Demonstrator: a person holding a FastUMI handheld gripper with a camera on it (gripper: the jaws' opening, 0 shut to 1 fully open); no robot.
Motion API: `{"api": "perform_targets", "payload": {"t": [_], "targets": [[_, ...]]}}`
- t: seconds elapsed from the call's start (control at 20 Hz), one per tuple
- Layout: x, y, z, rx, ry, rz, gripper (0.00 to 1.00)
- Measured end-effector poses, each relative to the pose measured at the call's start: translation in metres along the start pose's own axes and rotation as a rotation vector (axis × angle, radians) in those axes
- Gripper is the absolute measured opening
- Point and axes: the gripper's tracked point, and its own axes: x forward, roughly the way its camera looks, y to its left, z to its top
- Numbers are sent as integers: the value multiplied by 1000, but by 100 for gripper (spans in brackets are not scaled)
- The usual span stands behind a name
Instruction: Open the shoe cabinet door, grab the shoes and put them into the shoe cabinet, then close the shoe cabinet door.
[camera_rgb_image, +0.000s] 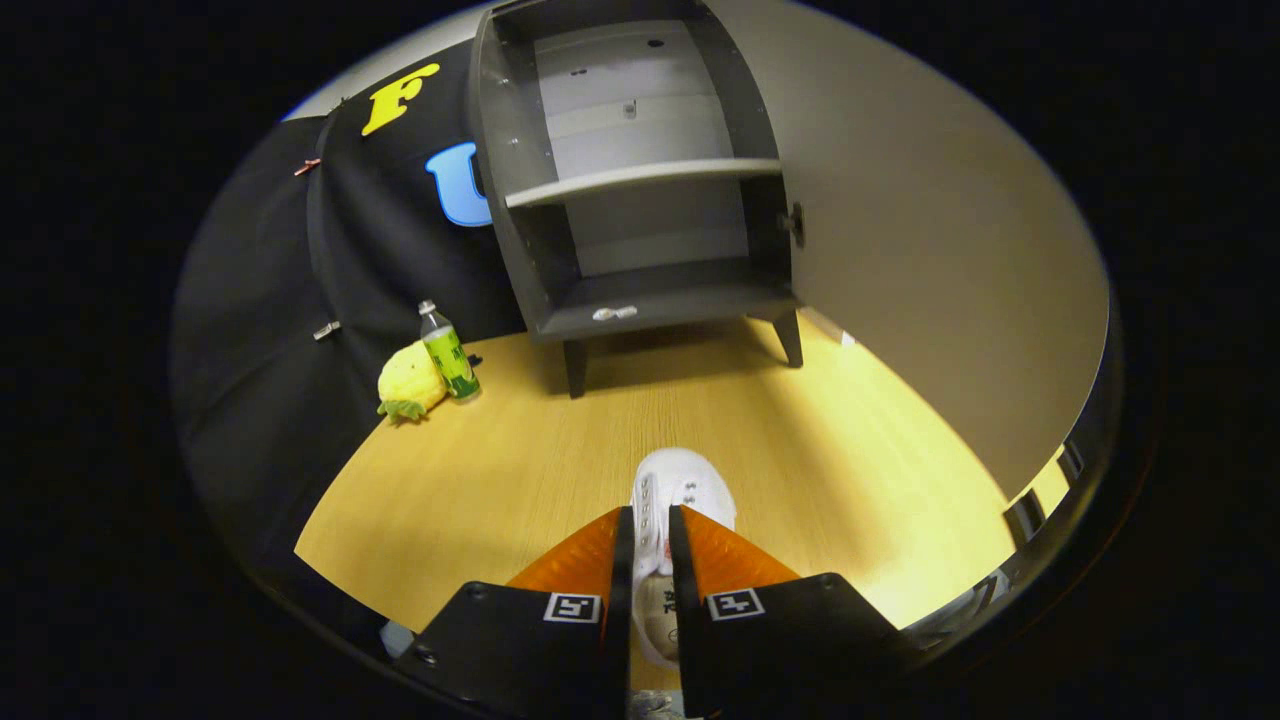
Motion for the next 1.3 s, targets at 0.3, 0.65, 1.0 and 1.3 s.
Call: {"api": "perform_targets", "payload": {"t": [0.3, 0.65, 1.0, 1.3], "targets": [[12, -3, -48, 47, 96, -17, 24], [11, 4, -55, 57, 123, -25, 24], [22, 2, -70, 66, 152, -49, 24], [39, 2, -76, 50, 160, -72, 24]]}}
